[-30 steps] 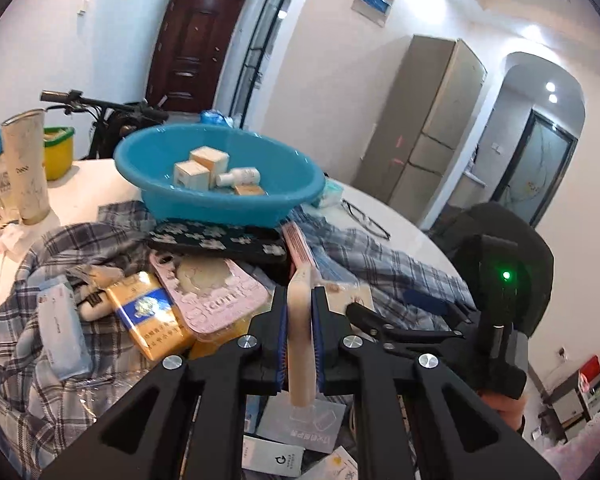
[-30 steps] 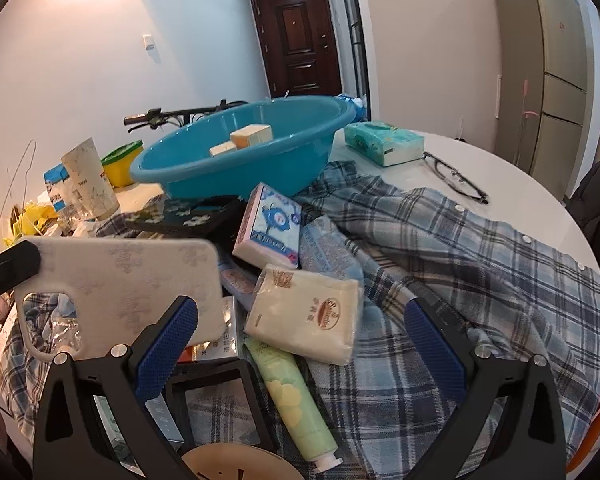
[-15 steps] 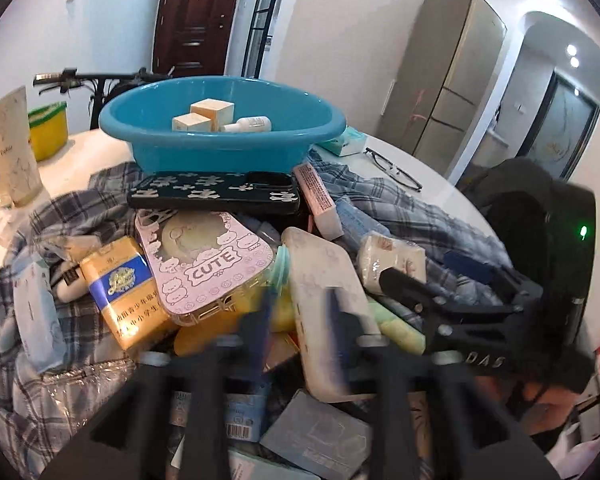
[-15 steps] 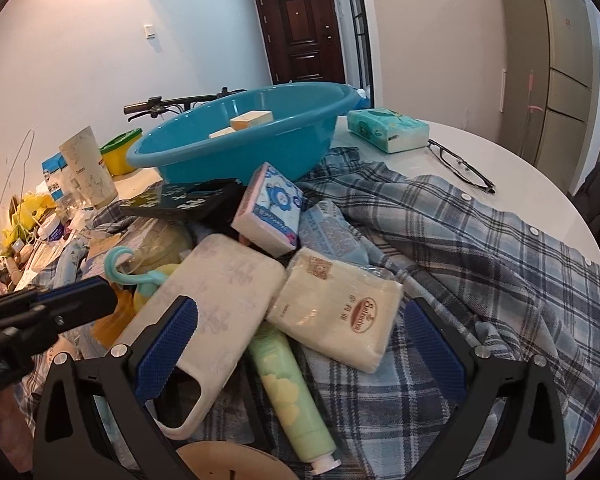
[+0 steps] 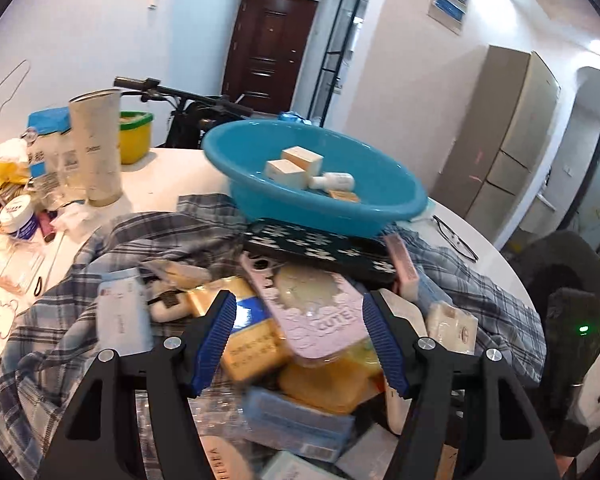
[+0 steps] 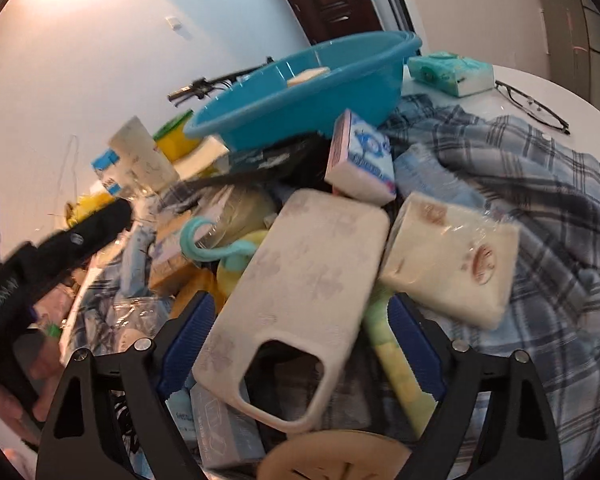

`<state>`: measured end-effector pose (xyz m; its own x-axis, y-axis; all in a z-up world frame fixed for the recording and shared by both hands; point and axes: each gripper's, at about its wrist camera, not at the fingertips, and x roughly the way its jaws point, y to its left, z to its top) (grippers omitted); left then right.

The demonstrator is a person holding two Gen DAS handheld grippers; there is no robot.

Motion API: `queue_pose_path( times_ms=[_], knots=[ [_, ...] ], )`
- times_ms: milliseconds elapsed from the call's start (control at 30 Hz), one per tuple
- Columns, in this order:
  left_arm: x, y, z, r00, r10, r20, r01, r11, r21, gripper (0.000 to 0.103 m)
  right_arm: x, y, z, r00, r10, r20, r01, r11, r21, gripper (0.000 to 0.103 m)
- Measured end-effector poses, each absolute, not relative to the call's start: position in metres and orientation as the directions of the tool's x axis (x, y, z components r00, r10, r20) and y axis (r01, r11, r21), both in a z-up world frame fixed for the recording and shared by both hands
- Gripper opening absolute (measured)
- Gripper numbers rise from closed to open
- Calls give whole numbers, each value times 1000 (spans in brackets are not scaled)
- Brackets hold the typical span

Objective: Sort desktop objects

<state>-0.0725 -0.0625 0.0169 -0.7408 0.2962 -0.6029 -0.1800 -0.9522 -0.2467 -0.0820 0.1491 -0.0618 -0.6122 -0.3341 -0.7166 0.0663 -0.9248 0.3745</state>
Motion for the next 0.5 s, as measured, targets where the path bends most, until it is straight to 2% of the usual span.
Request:
queue_pose_path(
  times_ms=[167, 300, 433, 500],
  knots=[
    [-74, -69, 13, -735, 312, -602, -186, -947, -263, 68, -91, 139, -66, -602, -310, -736, 47, -934, 355, 88],
    [-72, -68, 10, -726, 325, -606, -197, -943, -269, 68, -94, 128, -68, -620, -227, -751, 39, -965, 260, 88],
    [-72, -69, 7, -729, 309, -612, -188, -949, -255, 68, -90, 133, -64, -653, -235, -720, 35, -959, 282, 77],
    [-74, -72, 5, -724, 309, -617, -179, -948, -264, 68, -86, 138, -56, -687, -217, -693, 30, -962, 271, 74]
  ],
)
